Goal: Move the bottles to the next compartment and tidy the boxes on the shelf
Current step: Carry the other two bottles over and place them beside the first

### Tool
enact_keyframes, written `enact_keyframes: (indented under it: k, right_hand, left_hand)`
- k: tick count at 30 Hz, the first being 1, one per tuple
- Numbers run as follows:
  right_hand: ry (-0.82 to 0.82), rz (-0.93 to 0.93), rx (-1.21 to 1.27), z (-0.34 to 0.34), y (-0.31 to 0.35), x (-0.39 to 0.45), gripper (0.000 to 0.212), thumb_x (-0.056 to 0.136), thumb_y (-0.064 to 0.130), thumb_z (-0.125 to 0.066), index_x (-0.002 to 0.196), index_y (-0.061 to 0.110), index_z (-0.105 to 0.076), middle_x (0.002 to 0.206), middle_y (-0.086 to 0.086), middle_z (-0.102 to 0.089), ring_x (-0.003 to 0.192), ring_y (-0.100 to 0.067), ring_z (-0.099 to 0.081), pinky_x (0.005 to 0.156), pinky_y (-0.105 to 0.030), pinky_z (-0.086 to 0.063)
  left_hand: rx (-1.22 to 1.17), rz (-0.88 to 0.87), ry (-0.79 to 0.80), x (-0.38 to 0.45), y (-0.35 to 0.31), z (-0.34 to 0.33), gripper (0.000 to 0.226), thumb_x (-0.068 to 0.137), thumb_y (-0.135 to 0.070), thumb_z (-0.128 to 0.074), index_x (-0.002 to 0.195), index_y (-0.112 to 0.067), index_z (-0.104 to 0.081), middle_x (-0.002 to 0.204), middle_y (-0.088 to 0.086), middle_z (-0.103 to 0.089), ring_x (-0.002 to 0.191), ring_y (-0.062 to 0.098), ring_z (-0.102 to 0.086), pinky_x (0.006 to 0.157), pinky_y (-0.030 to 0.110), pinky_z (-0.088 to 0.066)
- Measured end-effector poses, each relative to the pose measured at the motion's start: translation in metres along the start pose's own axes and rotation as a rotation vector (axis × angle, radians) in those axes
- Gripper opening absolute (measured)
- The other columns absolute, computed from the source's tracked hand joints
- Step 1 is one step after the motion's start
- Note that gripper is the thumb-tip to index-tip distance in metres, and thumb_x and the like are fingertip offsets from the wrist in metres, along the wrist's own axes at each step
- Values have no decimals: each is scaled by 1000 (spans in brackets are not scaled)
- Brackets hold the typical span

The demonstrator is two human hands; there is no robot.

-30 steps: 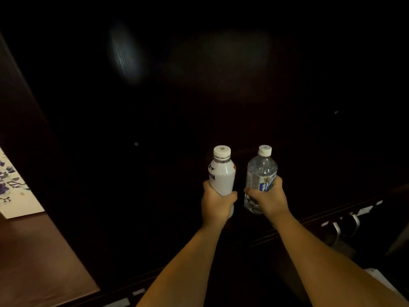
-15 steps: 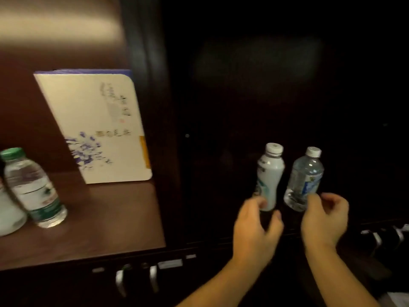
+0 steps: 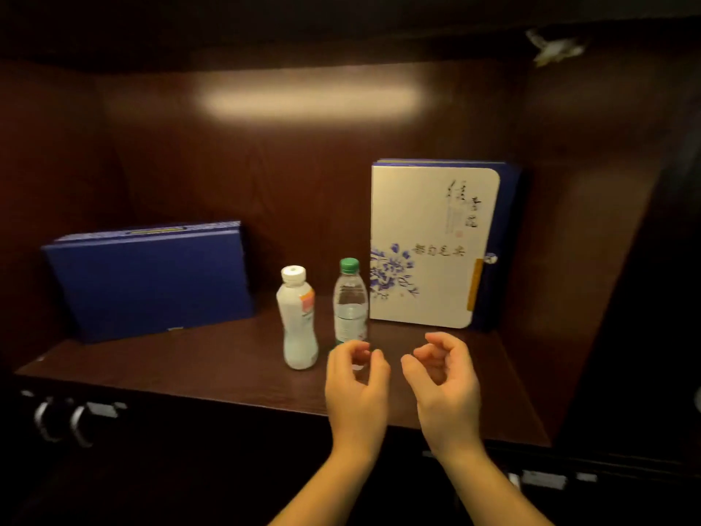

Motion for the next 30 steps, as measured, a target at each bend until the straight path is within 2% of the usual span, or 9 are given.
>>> enact_keyframes:
  k: [3,5,10,15,19,21,23,27,30]
  right_hand:
    - [18,-79,-83,-67,-21,15,54,76,11,-83,118,25,-53,107,1,-60,91,-11,-59,77,-23,-46]
    - [-8,-129,-134,-97,-38,29,70,74,17,-85,133,18,-48,121,-4,-55,101,-14,-55,84,-26,-43]
    - [-73,-304,-224,-128,-78,60,102,68,30,-88,150,22,-30,150,-8,-35,134,-26,-40,105,-45,-41]
    - [-75,-373,-221,-139,-110,80,113,62,30,-91,152,28,-23,155,-8,-31,138,-32,-37,107,-54,-41]
    - [-30,-424,-138,-147,-132,80,111,59,26,-91,150,28,-27,140,1,-49,126,-23,-50,103,-49,-46]
    - [-22,-442,-153,-150,-140,77,86,60,25,-89,132,28,-43,117,7,-61,110,-19,-60,93,-43,-51]
    - [-21,-445,-191,-150,-143,76,66,63,24,-86,114,32,-45,99,13,-62,95,-17,-63,80,-34,-51]
    - [-10,-416,-243,-151,-137,78,56,67,21,-82,109,29,-46,89,15,-58,79,-5,-58,67,-27,-45]
    - [-37,-423,-215,-147,-130,69,52,66,20,-81,108,25,-53,92,7,-65,83,-14,-64,69,-29,-49]
  left_hand:
    - [123,36,-136,64,34,56,31,80,-28,-71,105,-27,-51,104,-4,-52,100,17,-53,87,38,-47]
    - [176,101,-138,99,57,77,59,76,-39,-72,125,-18,-45,121,2,-46,116,21,-46,94,35,-42]
    - [236,230,35,152,107,81,103,67,-53,-77,147,-20,-21,153,5,-27,139,23,-30,103,38,-35]
    - [119,354,201,167,152,54,121,57,-52,-84,150,-23,-13,157,3,-19,141,23,-25,106,39,-30]
    - [-16,385,262,165,170,35,113,58,-37,-88,146,-25,-19,141,-5,-39,127,19,-43,98,31,-38]
    - [18,336,285,164,175,29,88,63,-29,-86,134,-24,-34,117,-11,-54,109,16,-55,80,22,-44]
    - [70,311,281,164,178,27,64,69,-23,-81,118,-26,-40,101,-11,-57,97,16,-59,68,20,-42]
    - [57,283,268,164,176,25,56,72,-17,-78,112,-24,-39,97,-9,-57,90,9,-57,66,20,-42]
    - [39,270,275,162,171,25,58,72,-15,-79,116,-20,-41,99,-5,-58,90,13,-58,70,26,-44]
Point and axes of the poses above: each hand's wrist, its own x-axis towards the middle knuckle, its own z-axis out of the back of the hand, y = z × x, the point moved 6 cm from there along x, towards the middle knuckle
